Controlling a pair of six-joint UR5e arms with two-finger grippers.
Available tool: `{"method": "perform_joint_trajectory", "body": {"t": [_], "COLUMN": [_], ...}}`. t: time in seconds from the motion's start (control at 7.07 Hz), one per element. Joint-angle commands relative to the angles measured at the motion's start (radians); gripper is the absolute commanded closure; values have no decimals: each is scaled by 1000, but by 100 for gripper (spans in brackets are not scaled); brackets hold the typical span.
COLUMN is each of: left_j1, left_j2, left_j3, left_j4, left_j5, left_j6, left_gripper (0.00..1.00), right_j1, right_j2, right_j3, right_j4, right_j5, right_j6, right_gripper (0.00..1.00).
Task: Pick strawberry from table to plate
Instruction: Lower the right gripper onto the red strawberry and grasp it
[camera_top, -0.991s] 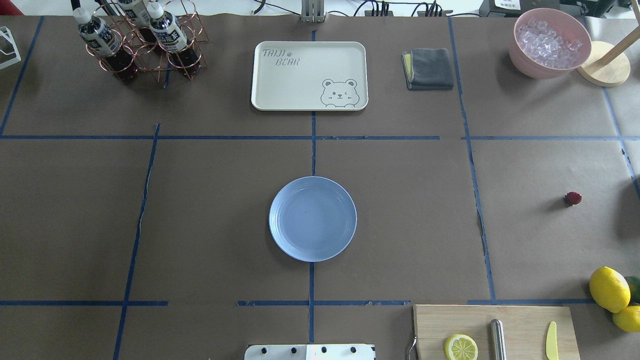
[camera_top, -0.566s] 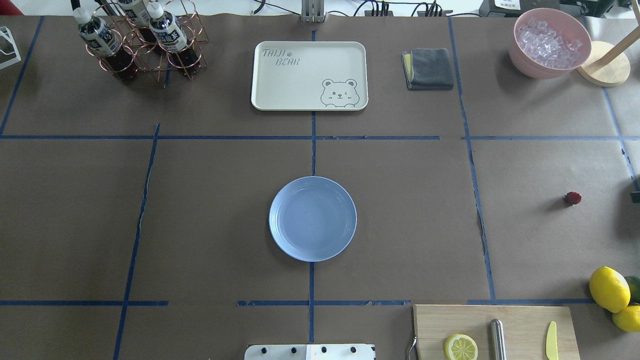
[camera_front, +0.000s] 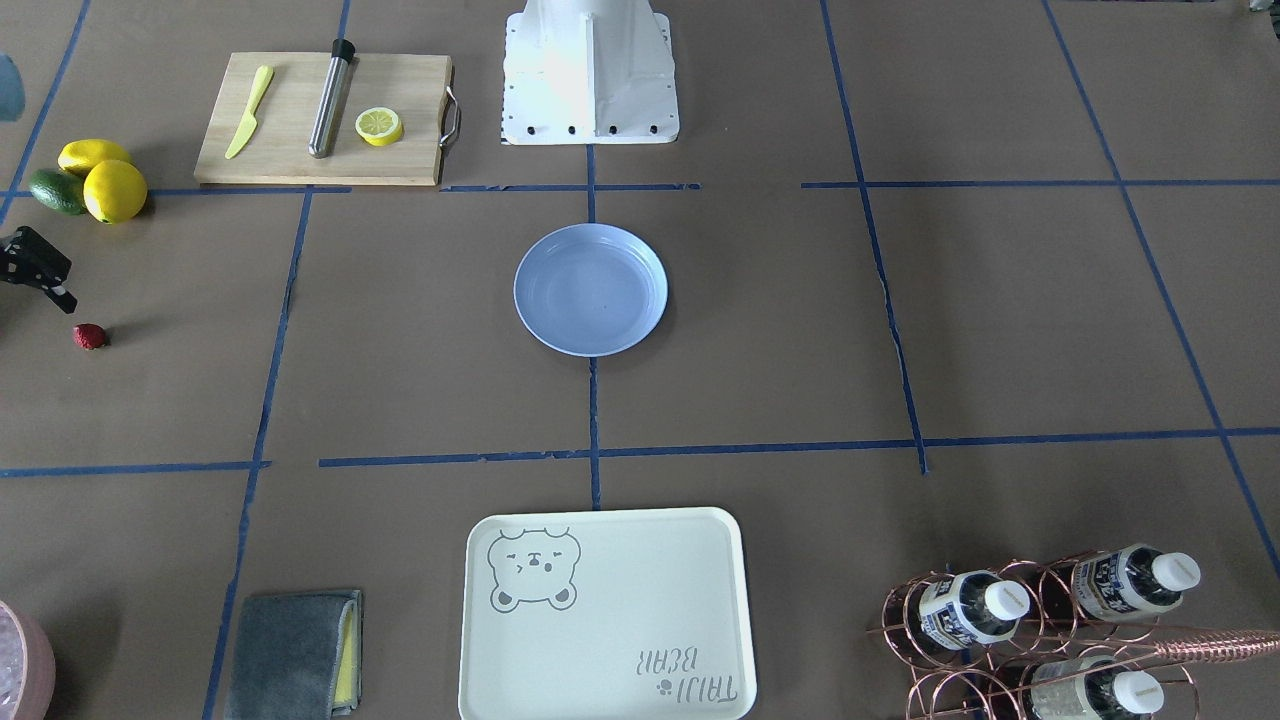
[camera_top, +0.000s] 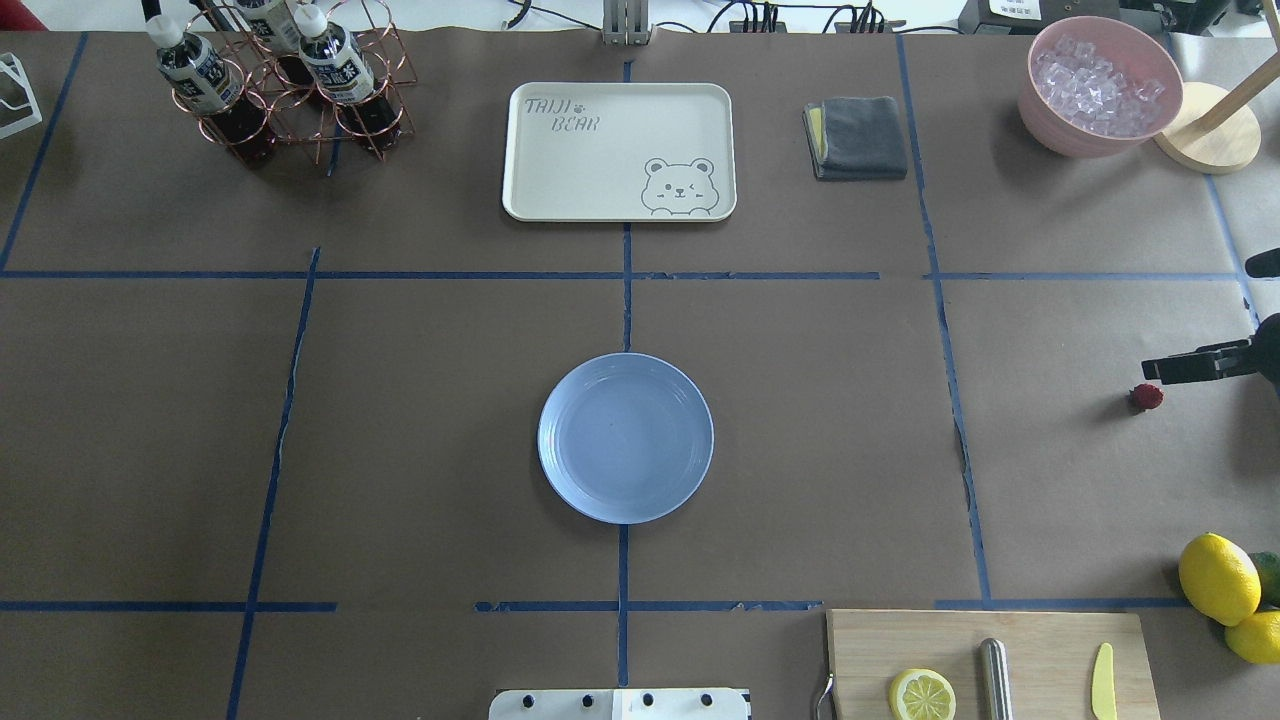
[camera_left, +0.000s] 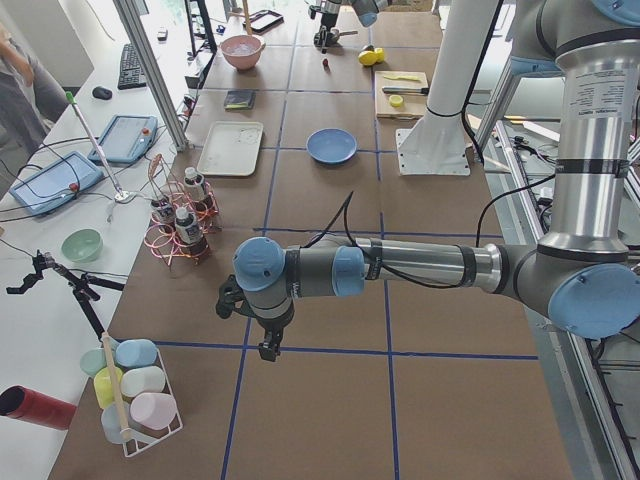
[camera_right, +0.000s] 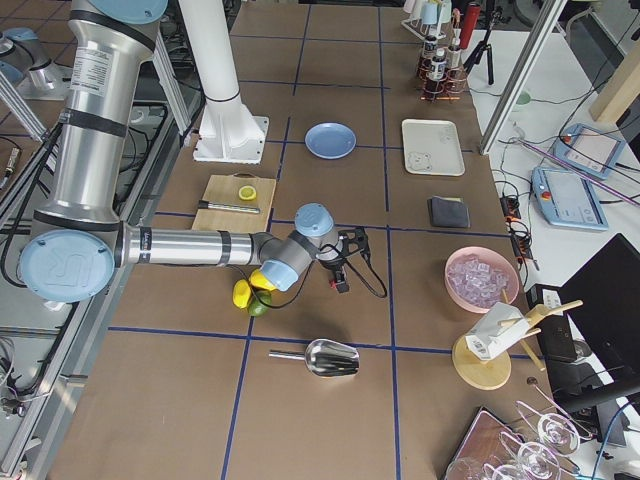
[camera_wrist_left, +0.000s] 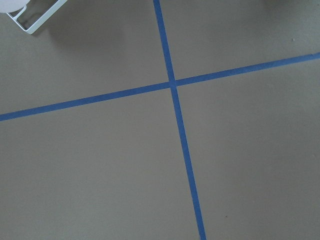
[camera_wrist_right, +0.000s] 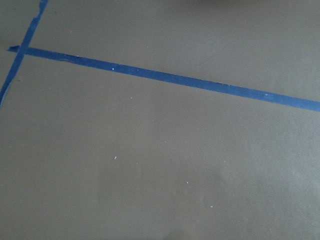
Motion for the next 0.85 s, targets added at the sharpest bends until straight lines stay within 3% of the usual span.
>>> {"method": "perform_joint_trajectory", "body": {"t": [0.0, 0.14, 0.42, 0.57, 0.71], "left_j1": [1, 1, 1, 1, 1], "left_j2": [0, -2, -2, 0, 0], "left_j3": [0, 0, 2, 2, 0], "left_j4": [-2, -2, 0, 0, 0], "left_j5": [0, -2, -2, -2, -2], "left_j6": [0, 0, 0, 2, 2], "left_gripper": [0, 0, 0, 0, 0], "right_j1": [-39, -62, -88, -99, -105], "right_j2": [17, 17, 17, 17, 12], "right_j3": [-34, -46, -55, -61, -63], "right_j4": [-1, -1, -1, -1, -4], "right_j5": [-24, -35, -55, -69, -72], "right_j6": [1, 1, 0, 1, 0], "right_gripper": [7, 8, 28, 31, 46]}}
